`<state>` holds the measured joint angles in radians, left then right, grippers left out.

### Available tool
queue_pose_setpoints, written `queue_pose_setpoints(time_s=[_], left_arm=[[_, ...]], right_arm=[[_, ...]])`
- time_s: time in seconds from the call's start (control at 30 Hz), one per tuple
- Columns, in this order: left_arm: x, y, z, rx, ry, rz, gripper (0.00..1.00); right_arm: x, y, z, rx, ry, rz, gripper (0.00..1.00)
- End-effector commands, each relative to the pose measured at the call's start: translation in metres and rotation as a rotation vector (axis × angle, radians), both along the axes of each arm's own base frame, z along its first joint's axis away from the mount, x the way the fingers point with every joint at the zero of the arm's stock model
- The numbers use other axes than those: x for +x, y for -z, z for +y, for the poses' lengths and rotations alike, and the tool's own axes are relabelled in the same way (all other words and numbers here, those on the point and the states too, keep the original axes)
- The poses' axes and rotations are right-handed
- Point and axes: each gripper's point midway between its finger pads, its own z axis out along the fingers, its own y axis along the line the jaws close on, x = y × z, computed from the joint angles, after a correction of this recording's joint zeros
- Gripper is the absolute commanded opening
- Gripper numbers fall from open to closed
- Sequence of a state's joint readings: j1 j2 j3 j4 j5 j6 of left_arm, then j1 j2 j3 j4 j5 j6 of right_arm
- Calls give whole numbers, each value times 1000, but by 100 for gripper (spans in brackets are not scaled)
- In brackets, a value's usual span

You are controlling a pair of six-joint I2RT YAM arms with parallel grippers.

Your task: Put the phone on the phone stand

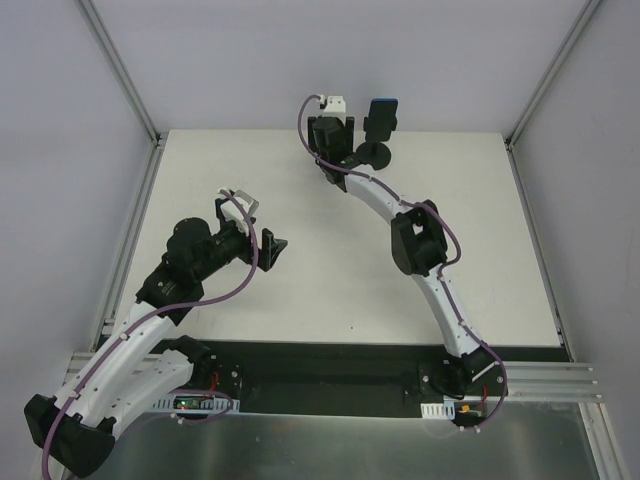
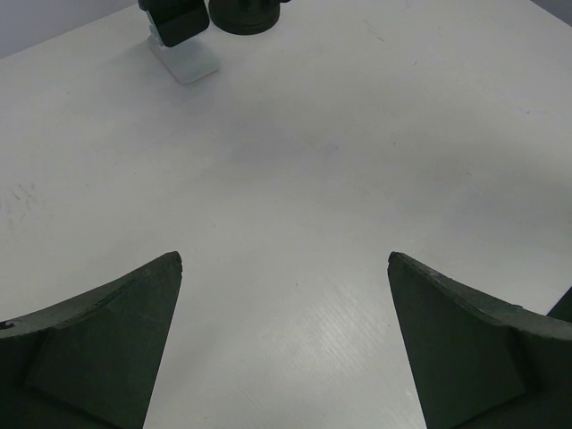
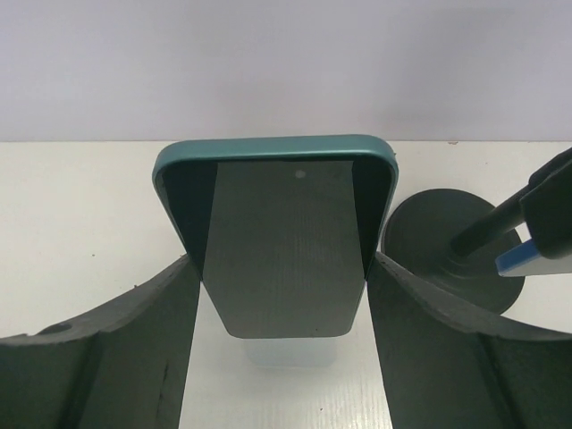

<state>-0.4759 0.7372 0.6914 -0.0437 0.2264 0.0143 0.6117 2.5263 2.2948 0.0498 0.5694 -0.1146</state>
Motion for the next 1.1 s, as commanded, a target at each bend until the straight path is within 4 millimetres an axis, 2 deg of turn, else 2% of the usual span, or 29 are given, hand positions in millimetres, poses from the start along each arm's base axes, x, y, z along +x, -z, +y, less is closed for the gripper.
queue_pose_setpoints(time_s=[0.0, 0.3, 0.53, 0.63, 0.73, 1.07], left_arm=[[3, -19, 0, -24, -5, -45, 97], [3, -17, 0, -22, -2, -39, 97], [3, -17, -1, -23, 3, -36, 97], [3, -17, -1, -22, 3, -37, 97], [4, -16, -1, -21, 1, -32, 97], [4, -15, -2, -19, 6, -30, 97]], right_arm=[[15, -53, -1, 69, 19, -145, 1], [24, -50, -6, 85, 28, -156, 1], [23, -74, -3, 126, 21, -196, 1], [24, -79, -4, 127, 26, -207, 1], [25, -79, -7, 131, 35, -207, 1], [33, -59, -3, 135, 34, -194, 1]])
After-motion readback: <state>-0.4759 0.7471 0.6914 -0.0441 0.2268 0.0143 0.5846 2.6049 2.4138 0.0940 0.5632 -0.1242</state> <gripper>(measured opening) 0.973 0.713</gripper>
